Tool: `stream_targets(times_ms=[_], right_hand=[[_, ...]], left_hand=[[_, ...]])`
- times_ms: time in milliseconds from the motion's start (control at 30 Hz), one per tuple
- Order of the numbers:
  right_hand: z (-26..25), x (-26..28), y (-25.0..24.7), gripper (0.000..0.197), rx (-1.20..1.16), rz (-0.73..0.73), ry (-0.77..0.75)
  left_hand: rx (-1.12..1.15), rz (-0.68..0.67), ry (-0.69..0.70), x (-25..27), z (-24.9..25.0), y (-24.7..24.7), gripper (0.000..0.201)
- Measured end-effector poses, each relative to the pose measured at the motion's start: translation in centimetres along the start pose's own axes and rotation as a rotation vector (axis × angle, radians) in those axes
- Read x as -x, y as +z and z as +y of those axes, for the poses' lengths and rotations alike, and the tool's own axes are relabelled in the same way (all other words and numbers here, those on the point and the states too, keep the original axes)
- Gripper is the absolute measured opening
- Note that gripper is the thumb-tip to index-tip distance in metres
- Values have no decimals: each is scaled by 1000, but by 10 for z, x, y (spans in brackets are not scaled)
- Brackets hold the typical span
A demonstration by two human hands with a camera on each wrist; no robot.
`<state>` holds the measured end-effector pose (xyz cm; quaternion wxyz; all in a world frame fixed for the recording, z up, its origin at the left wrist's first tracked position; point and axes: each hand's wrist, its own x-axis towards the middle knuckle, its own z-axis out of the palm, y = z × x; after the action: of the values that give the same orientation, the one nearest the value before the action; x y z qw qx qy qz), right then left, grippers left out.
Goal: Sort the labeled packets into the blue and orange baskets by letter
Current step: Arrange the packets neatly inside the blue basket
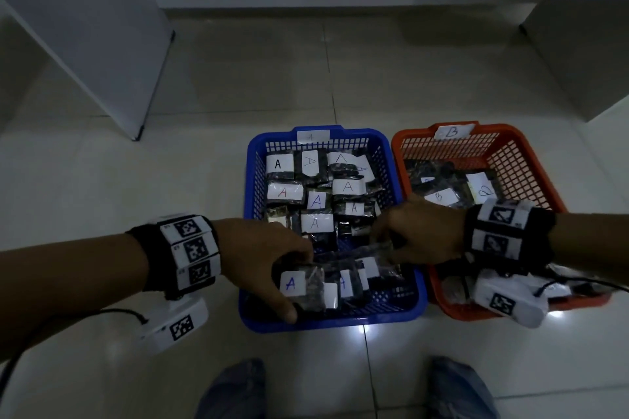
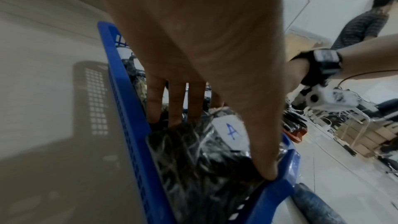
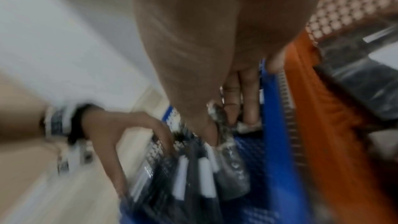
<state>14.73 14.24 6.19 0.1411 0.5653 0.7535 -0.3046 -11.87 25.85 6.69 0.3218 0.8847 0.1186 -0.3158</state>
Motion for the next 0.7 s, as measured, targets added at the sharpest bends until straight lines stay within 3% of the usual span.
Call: stream_targets(times_ms=[67, 133, 300, 433, 567, 700], right_hand=[[-1, -2, -10, 15, -336, -32, 57], [-2, -3, -22, 10, -475, -12, 100], [3, -4, -49, 13, -574, 67, 136], [4, -6, -47, 12, -557, 48, 161], [9, -5, -40, 13, -627, 8, 170], [16, 2, -41, 18, -863, -23, 159]], left_hand=[[-12, 22, -5, -1, -3, 2, 67], [3, 37, -5, -1, -4, 4, 63], [31, 49, 2, -1, -5, 8, 59], [18, 39, -14, -2, -4, 7, 58], [2, 95, -17, -1, -3, 7, 73], [129, 101, -14, -2, -3, 4, 99]])
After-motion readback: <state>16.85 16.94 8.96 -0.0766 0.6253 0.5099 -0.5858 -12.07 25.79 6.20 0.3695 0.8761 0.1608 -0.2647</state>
